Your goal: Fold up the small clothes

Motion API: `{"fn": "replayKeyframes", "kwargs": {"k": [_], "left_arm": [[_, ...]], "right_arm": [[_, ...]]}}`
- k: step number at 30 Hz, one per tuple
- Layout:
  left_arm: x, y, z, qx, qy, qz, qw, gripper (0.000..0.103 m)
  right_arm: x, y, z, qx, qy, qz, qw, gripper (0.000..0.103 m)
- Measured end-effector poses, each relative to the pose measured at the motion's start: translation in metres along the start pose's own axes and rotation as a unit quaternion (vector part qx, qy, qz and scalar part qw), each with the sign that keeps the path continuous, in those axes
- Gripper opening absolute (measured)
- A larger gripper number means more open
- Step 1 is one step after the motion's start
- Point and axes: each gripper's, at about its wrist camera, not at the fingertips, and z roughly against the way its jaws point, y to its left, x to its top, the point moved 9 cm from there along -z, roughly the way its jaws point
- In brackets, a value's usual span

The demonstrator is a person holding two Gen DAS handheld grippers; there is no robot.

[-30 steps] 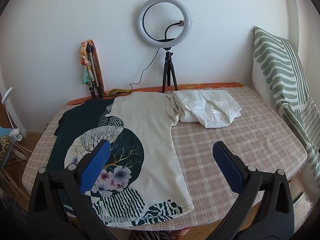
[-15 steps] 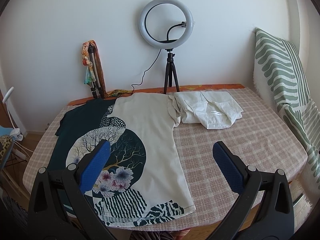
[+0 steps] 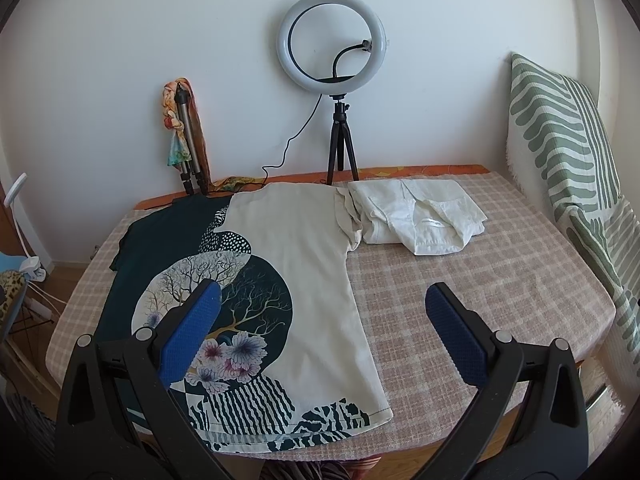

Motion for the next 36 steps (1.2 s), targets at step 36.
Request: {"fn": "replayKeyframes", "kwargs": {"k": [36], "left_arm": [[-0.027, 0.041, -0.036, -0.016, 0.030, 0.042, 0.9985, 0.103]], "right_arm": [[0.023, 0.068, -0.034, 0.050, 0.006, 0.041, 0.998, 0.103]]}}
